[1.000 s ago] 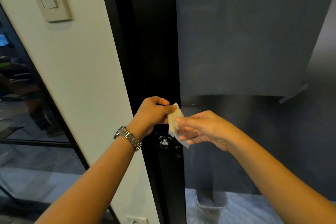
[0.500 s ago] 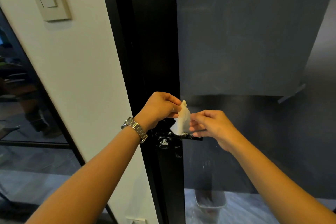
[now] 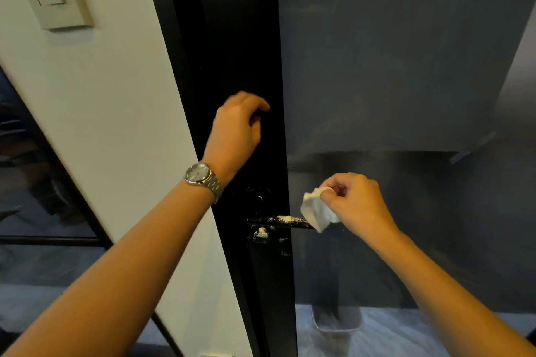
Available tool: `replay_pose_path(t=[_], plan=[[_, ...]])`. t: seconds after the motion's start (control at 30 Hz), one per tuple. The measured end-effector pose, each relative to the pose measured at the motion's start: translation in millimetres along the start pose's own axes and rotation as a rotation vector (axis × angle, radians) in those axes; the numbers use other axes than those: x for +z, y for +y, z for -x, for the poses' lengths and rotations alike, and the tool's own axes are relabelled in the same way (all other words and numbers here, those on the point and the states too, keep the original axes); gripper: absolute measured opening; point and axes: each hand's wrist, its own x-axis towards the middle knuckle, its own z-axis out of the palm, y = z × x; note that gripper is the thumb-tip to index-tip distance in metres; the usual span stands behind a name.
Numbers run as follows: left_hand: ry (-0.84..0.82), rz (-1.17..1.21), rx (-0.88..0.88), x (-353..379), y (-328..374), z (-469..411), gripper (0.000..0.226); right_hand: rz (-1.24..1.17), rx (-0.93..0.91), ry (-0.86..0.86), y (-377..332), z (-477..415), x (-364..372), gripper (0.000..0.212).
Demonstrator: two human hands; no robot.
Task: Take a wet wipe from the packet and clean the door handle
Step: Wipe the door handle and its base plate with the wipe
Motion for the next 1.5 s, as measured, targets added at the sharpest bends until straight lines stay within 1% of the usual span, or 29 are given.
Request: replay_pose_path(t=[0.07,0.13,0.2,0.27,0.37,0.43,0.5,0.6,0.67,0.73,0.8,0.83,0.9,0.97,1.03,1.1,1.17,1.2,1.27,1.33,1.37,1.47,1.5], plan=[[0.057,-0.156,0.140,1,-9,-6,0.037,0.127,-0.050,-0.015,5,3,5,0.017],[0.072,-0.227,0.197,8,-16,-7,0.050,0.165,-0.091,-0.084,11,9,13,0.019],[0.034,-0.219,0.186,16,-23,-4,0.058,0.158,-0.153,-0.157,17,20,24,0.019],[-0.039,-0.207,0.184,22,-28,-2,0.060,0.143,-0.253,-0.148,18,34,35,0.019],[-0.078,-0.276,0.173,30,-32,-2,0.062,0.148,-0.367,-0.191,14,48,55,0.038],[-0.072,-0.342,0.161,34,-32,-2,0.068,0.150,-0.393,-0.240,15,52,63,0.042],[-0.064,-0.376,0.166,38,-35,-1,0.071,0.163,-0.394,-0.252,20,51,61,0.045],[-0.064,-0.470,0.183,44,-38,4,0.083,0.148,-0.357,-0.186,25,46,49,0.045],[-0.046,-0.531,0.172,50,-38,9,0.088,0.121,-0.342,-0.139,26,42,48,0.039],[-0.019,-0.542,0.168,55,-40,11,0.087,0.102,-0.329,-0.121,23,39,54,0.030],[0.001,-0.540,0.169,57,-41,11,0.086,0.115,-0.361,-0.093,17,36,66,0.027],[0.006,-0.536,0.172,57,-42,12,0.086,0.122,-0.367,-0.105,15,37,72,0.030],[0.013,-0.519,0.181,58,-44,12,0.085,0.146,-0.429,-0.165,16,41,80,0.043],[0.019,-0.501,0.188,60,-46,12,0.085,0.124,-0.420,-0.181,20,43,74,0.049],[0.022,-0.498,0.187,61,-49,11,0.085,0.086,-0.383,-0.132,28,42,64,0.042],[0.026,-0.501,0.184,62,-50,10,0.084,0.089,-0.350,-0.041,31,37,64,0.028],[0.025,-0.487,0.182,64,-50,11,0.083,0.196,-0.324,0.023,22,36,76,0.023],[0.025,-0.481,0.181,65,-51,11,0.083,0.243,-0.330,0.016,18,38,87,0.027],[0.028,-0.478,0.184,66,-53,11,0.083,0.293,-0.430,-0.011,15,46,103,0.045],[0.032,-0.471,0.194,66,-54,11,0.083,0.268,-0.490,-0.021,19,46,99,0.050],[0.032,-0.469,0.198,66,-55,12,0.083,0.232,-0.477,-0.016,24,43,92,0.049],[0.038,-0.472,0.196,68,-56,11,0.083,0.058,-0.276,-0.018,31,35,61,0.037],[0.042,-0.471,0.191,69,-56,11,0.082,0.031,-0.237,-0.013,32,34,55,0.033]])
